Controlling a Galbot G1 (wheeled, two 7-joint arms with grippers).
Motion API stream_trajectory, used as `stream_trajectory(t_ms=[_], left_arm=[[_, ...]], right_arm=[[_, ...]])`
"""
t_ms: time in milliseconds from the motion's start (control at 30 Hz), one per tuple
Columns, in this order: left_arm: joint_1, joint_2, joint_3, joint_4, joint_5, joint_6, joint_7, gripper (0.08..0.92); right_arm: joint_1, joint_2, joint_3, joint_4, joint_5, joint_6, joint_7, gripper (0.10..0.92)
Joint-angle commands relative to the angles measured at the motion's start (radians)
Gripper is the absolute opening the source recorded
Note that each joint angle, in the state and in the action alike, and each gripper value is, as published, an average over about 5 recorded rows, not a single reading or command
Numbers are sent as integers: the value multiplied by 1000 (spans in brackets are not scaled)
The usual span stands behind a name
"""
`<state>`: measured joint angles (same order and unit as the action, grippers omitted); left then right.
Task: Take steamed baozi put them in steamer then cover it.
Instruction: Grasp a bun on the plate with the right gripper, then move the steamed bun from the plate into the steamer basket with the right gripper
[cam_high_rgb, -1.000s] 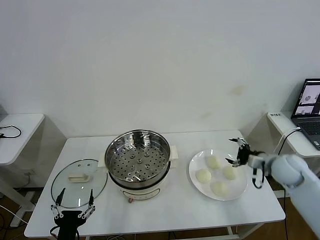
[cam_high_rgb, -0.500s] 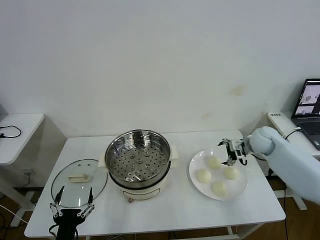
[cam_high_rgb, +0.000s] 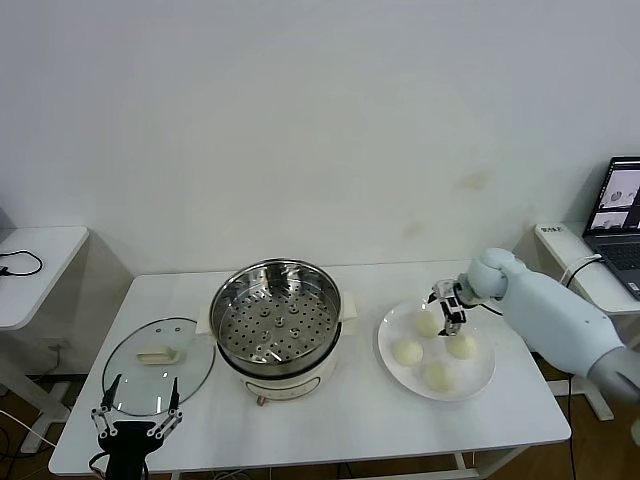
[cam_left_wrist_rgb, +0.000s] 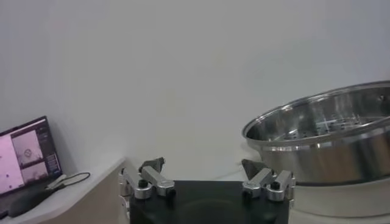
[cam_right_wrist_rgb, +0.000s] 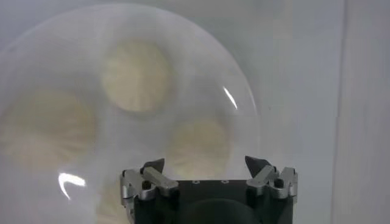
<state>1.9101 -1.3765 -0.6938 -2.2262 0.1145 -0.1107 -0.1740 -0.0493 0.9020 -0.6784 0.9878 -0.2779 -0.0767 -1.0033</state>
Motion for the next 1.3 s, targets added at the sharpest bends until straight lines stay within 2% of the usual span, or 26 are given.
stream_trajectory(t_ms=[33,467,833,967,1133,1300], left_arm=[[0,0,-3,-1,3,-1,0,823],[10,-3,-2,-12,15,-7,0,823],[10,-4,-1,-15,16,-7,-1,823],[10,-4,1,-15,16,-7,0,823],[12,1,0,-16,13,-6,1,823],[14,8,1,-16,9,-3,4,823]], right_arm=[[36,65,-54,-92,-13,4,-8,823],[19,86,-45,-110,-17,3,4,799],[29,78,-49,-99,-19,5,-16,634],[42,64,-50,-87,-13,9,-26,613],[102,21,-80,-35,32,11,-46,612],[219,-44,-146,68,147,-5,-62,618]])
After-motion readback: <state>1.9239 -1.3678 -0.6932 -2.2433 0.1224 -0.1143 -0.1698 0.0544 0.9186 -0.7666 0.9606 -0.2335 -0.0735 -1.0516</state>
